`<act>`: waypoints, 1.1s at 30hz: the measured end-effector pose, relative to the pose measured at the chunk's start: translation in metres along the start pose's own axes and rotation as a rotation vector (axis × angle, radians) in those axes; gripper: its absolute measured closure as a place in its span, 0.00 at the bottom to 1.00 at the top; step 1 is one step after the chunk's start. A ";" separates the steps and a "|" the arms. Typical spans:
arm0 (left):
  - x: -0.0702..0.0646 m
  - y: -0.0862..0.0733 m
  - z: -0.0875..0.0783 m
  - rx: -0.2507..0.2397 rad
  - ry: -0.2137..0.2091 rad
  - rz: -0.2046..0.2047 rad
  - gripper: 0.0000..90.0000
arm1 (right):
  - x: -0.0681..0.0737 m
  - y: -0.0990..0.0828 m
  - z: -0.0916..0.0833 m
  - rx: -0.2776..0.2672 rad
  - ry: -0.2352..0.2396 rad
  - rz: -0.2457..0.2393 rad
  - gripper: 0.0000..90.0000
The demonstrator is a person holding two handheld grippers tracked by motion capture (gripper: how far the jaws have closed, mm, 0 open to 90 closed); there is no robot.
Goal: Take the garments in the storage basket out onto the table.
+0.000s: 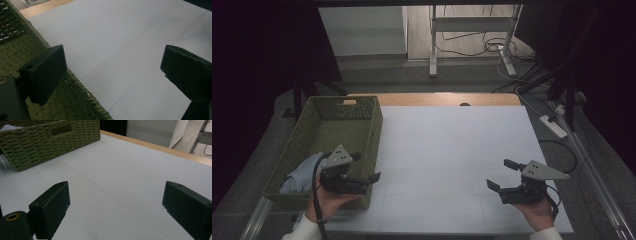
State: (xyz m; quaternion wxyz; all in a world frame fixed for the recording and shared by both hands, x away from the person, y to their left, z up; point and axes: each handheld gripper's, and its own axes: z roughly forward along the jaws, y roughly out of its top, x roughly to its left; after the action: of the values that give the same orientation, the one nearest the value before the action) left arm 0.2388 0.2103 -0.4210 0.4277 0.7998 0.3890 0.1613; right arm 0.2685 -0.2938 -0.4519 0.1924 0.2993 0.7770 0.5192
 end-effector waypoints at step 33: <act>0.005 0.016 -0.005 0.033 0.047 0.000 0.07 | 0.000 -0.006 0.002 0.017 0.012 -0.009 0.09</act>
State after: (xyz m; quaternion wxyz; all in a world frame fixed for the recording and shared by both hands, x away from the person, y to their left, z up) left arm 0.2470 0.2118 -0.4055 0.4053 0.8028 0.4013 0.1737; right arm 0.2683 -0.2940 -0.4580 0.1873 0.2942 0.7840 0.5135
